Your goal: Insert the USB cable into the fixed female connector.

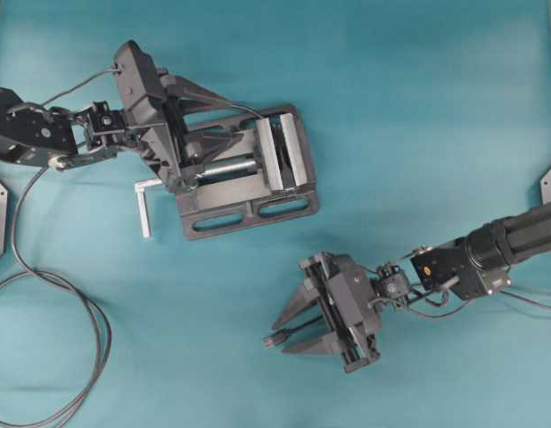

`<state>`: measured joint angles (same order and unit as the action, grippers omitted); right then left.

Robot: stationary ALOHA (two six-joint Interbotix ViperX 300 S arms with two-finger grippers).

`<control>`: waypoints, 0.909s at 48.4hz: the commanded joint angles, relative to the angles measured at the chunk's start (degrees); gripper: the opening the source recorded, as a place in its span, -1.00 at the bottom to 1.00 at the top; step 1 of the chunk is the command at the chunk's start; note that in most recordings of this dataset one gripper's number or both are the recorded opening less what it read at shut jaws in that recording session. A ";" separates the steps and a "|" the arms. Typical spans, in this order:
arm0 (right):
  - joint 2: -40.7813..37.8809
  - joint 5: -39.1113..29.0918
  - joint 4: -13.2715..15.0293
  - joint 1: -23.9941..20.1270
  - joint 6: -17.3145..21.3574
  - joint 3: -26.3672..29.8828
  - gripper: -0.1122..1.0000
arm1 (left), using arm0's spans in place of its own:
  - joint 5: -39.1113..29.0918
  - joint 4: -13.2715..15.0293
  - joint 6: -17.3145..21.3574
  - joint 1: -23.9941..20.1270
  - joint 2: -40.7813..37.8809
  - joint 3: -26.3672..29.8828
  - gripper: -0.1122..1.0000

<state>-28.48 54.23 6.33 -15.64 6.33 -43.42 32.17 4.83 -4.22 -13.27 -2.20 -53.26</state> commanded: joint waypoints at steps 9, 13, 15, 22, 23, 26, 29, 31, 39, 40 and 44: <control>0.70 0.18 0.09 1.23 -1.49 0.00 -0.03 | 0.53 -0.18 -0.53 0.09 0.70 0.88 0.66; 0.70 0.18 0.18 1.23 -2.64 0.09 -0.20 | 0.53 -0.18 -0.53 0.09 0.70 0.88 0.66; 0.70 0.18 0.44 1.23 -3.25 0.09 -0.27 | 0.53 -0.18 -0.53 0.09 0.70 0.88 0.66; 0.70 -0.18 2.29 1.32 -4.48 -0.26 -0.41 | 0.53 -0.18 -0.53 -0.09 0.70 0.88 0.66; 0.53 -0.26 2.46 1.23 -4.48 -0.26 -0.41 | 0.53 -0.18 -0.53 -0.09 0.70 0.88 0.66; 0.26 -0.62 2.72 1.23 -4.57 -0.26 -0.41 | 0.62 -0.18 -0.53 -0.09 0.70 0.88 0.66; 0.00 -0.88 2.90 1.32 -4.57 -0.26 -0.41 | 0.62 -0.18 -0.53 -0.09 0.70 0.88 0.66; -0.18 -0.88 2.90 1.23 -4.57 -0.26 -0.41 | 0.53 -0.18 -0.53 -0.09 0.70 0.88 0.66; -0.18 -1.41 2.90 1.41 -4.22 0.26 -0.41 | 0.62 -0.18 -0.53 -0.09 0.70 0.62 0.66; -0.18 -1.67 2.90 1.41 -4.22 0.44 -0.41 | 0.62 -0.18 -0.53 -0.09 0.70 0.62 0.66; -0.18 -2.72 2.64 1.49 -4.22 1.05 -0.41 | 0.53 -0.18 -0.53 -0.09 0.70 0.53 0.66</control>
<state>-29.00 52.91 9.05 -14.41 2.02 -43.33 32.26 4.92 -4.22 -13.27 -2.20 -53.26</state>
